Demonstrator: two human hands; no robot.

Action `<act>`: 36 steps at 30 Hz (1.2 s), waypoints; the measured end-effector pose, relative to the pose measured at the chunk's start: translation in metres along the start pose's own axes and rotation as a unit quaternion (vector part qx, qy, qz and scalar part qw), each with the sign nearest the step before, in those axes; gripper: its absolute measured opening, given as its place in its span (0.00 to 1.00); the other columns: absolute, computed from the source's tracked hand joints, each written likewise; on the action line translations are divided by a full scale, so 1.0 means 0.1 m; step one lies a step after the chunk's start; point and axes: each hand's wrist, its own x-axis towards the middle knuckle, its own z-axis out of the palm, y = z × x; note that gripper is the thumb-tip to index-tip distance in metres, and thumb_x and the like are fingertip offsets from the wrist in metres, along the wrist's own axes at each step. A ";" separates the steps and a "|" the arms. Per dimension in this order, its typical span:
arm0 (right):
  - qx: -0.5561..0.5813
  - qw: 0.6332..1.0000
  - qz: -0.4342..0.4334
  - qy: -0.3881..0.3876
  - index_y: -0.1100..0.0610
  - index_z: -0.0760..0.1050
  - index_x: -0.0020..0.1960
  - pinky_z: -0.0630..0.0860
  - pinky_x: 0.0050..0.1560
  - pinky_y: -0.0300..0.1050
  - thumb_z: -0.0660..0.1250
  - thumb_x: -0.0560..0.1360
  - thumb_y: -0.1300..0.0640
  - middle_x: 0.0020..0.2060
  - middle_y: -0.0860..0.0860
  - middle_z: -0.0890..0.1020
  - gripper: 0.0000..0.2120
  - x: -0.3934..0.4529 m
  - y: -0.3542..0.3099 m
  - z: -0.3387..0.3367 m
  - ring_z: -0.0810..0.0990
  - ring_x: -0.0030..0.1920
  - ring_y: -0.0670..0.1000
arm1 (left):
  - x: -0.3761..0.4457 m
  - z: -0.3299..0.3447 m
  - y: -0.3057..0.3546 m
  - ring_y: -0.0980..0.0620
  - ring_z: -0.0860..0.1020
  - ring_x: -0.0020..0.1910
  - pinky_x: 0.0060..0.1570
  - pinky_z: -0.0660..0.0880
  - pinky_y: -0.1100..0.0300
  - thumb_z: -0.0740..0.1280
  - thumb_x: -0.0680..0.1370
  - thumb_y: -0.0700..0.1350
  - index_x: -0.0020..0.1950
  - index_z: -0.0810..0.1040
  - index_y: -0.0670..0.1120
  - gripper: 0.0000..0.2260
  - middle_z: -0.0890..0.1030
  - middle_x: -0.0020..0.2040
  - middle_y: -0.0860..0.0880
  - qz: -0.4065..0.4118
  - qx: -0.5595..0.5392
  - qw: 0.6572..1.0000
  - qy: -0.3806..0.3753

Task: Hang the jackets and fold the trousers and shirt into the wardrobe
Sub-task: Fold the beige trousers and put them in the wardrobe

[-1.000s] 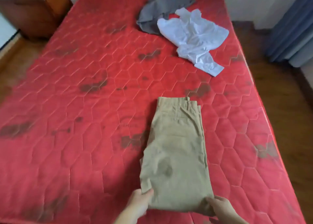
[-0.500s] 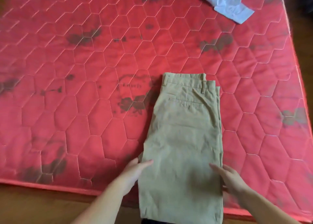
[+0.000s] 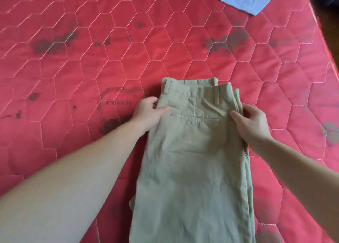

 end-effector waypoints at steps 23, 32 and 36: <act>-0.053 0.982 -0.139 0.119 0.57 0.73 0.53 0.71 0.49 0.46 0.62 0.78 0.49 0.46 0.51 0.77 0.12 0.91 -0.60 0.18 0.75 0.46 0.48 | 0.75 -0.06 0.43 0.54 0.78 0.47 0.51 0.73 0.57 0.64 0.80 0.49 0.56 0.82 0.49 0.09 0.82 0.49 0.51 0.145 0.039 0.953 0.263; -0.388 0.865 -0.307 -0.088 0.46 0.56 0.78 0.47 0.76 0.55 0.51 0.80 0.42 0.78 0.48 0.57 0.27 0.62 -0.34 0.72 0.52 0.78 0.52 | 0.64 0.48 0.11 0.50 0.39 0.79 0.75 0.39 0.42 0.50 0.80 0.63 0.78 0.48 0.62 0.27 0.44 0.80 0.56 0.177 0.415 0.891 0.058; -0.357 0.888 -0.278 -0.076 0.47 0.53 0.78 0.46 0.75 0.59 0.48 0.80 0.42 0.79 0.52 0.54 0.27 0.27 -0.28 0.81 0.49 0.78 0.57 | 0.42 0.50 0.10 0.48 0.42 0.79 0.75 0.38 0.41 0.50 0.81 0.59 0.80 0.48 0.57 0.28 0.46 0.81 0.52 0.228 0.480 0.844 0.073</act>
